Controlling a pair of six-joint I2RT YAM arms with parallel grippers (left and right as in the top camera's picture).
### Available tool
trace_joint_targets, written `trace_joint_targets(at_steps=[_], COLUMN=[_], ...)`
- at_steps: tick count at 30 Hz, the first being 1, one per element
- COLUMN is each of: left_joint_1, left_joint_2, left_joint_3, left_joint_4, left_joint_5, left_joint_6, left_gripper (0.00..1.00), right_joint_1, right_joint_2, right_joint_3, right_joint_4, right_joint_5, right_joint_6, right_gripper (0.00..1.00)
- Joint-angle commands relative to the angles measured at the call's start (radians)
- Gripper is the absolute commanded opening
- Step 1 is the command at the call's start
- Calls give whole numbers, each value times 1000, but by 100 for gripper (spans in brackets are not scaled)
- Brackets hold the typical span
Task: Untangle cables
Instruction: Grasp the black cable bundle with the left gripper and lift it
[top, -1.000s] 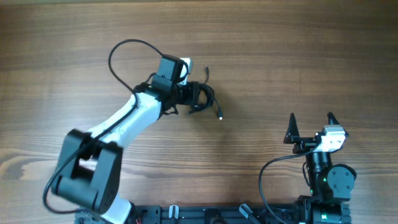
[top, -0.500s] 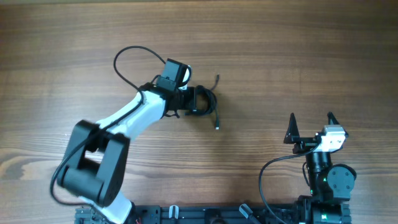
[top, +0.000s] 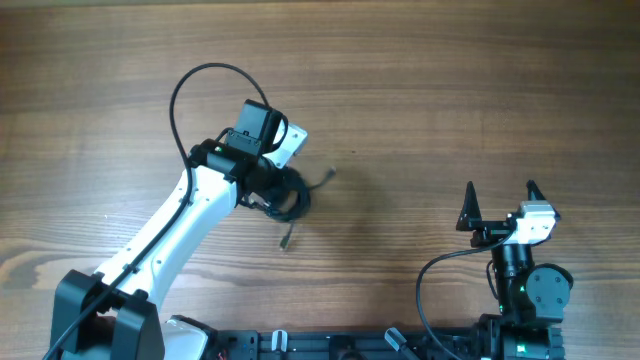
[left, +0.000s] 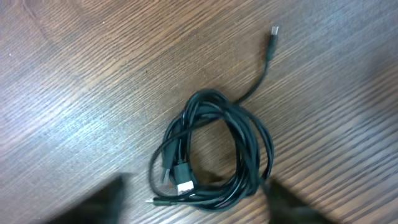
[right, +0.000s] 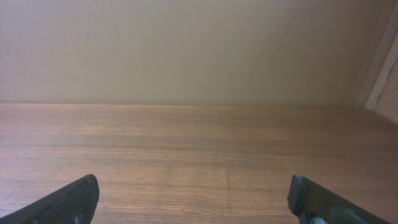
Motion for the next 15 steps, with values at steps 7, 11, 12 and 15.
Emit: trace_joint_targets(at_steps=[7,11,12,15], left_joint_1=[4,-9,-16,-47], left_joint_2=[9,9,9,10], left_joint_3=[8,8,8,6], left_joint_4=[33,-18,-26,-56], left_joint_5=[-14,72,139,89], left_joint_6=[-624,-1089,-1122,-1109], left_gripper=[100,100,100,89], right_joint_1=[5,5,5,5], right_joint_2=[-6,-6,-6,-6], right_joint_3=[-1,-1,-1,-1], right_joint_4=[4,5,4,5], right_joint_5=[10,10,10,10], right_joint_6=[-10,-10,-10,-10], right_gripper=[100,100,100,100])
